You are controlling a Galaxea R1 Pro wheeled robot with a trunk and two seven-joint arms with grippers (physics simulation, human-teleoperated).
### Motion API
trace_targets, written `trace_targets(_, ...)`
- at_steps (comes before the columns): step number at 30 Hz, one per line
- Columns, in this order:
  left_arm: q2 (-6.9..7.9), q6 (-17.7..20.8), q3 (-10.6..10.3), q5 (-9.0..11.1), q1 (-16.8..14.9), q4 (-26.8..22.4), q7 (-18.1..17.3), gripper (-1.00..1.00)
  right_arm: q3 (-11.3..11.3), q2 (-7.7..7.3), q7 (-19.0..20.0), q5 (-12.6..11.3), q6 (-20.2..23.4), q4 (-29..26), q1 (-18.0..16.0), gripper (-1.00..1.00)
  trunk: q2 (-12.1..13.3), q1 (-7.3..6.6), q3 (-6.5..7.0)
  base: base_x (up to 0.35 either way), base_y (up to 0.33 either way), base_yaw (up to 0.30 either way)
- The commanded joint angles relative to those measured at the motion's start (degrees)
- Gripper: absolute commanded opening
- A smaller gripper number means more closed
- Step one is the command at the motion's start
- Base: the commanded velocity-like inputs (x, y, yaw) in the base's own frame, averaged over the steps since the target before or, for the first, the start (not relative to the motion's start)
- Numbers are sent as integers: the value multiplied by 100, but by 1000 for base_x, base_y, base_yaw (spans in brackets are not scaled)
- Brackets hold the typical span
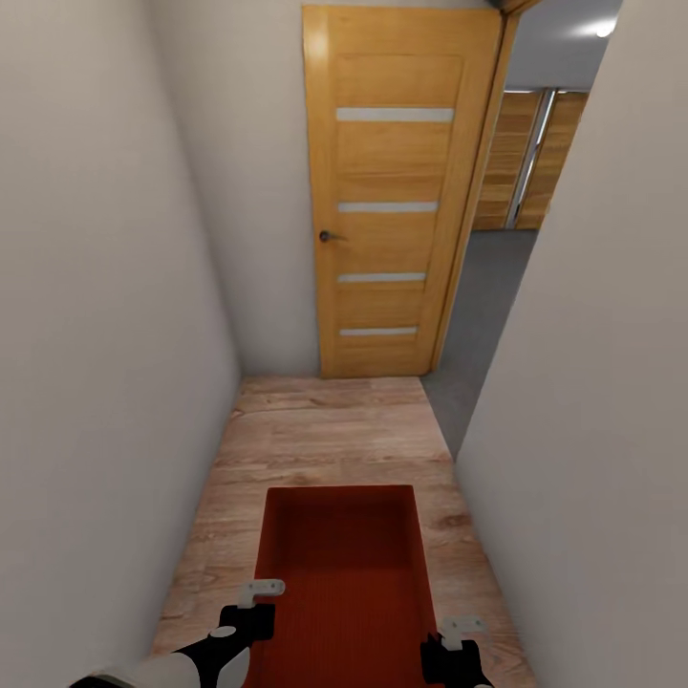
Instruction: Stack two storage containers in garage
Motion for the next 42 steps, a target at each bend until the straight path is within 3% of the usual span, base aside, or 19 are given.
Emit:
trace_targets(1, 138, -28, 120, -57, -19, 20, 29, -100, 143, -71, 49, 163, -11, 5, 1, -100, -11, 7, -11, 330, 0, 0)
trace_targets(42, 130, -28, 120, -57, -17, 20, 5, -100, 143, -71, 84, 168, -2, 13, 3, -100, -11, 7, -11, 327, 53, 0)
